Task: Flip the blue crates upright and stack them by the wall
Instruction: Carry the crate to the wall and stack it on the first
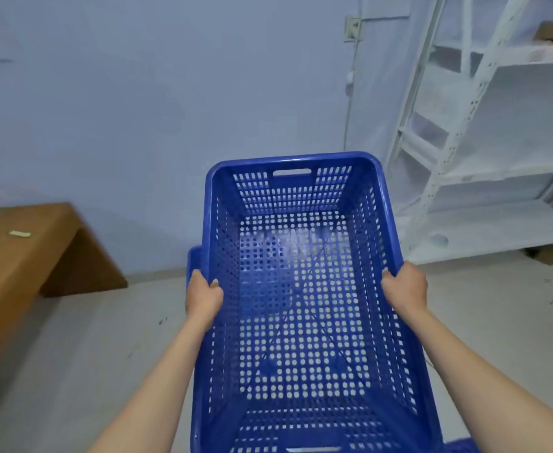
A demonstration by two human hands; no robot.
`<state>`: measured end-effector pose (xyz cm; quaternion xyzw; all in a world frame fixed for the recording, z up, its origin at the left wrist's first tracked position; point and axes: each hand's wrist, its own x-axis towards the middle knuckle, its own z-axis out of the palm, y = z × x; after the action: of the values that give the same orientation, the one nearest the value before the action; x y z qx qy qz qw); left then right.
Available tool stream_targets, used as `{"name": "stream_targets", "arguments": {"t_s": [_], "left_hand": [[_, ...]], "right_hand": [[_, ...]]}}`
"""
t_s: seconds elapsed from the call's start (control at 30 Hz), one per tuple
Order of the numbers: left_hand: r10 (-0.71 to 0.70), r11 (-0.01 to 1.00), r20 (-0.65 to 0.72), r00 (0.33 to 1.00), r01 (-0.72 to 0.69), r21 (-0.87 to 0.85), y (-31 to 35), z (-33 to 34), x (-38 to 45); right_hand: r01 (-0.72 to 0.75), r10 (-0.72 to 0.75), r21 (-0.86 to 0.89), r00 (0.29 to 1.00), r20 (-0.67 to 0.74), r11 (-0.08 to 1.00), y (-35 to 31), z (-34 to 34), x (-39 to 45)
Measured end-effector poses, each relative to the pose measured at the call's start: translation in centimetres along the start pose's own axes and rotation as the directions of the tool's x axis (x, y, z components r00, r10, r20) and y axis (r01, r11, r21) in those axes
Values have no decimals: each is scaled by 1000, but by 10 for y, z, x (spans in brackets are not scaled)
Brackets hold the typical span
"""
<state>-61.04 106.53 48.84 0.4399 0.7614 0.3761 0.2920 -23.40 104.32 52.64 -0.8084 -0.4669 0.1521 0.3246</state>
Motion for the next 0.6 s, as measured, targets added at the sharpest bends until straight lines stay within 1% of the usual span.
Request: {"name": "stream_targets", "arguments": {"t_s": [0.1,0.23,0.37,0.53,0.6], "left_hand": [[-76,996,-21,997,75,-56,-8,-1,46],[-181,974,-34,983,175,-142,-28,4,116],[-277,938,-28,960,264,-225,-45,10,183],[-374,874,52,926,370,-314,-57,17,249],[-454,820,106,885,462,-337,-62,20,270]], "right_hand": [[70,-70,3,996,51,998,-39,41,49],[149,-133,-140,985,112,979,-93,105,111],[234,-209,-144,963,171,961,-148,174,169],[369,-303,-217,909,286,904,-209,246,231],[428,-345,-236,881,322,873,-233,272,252]]}}
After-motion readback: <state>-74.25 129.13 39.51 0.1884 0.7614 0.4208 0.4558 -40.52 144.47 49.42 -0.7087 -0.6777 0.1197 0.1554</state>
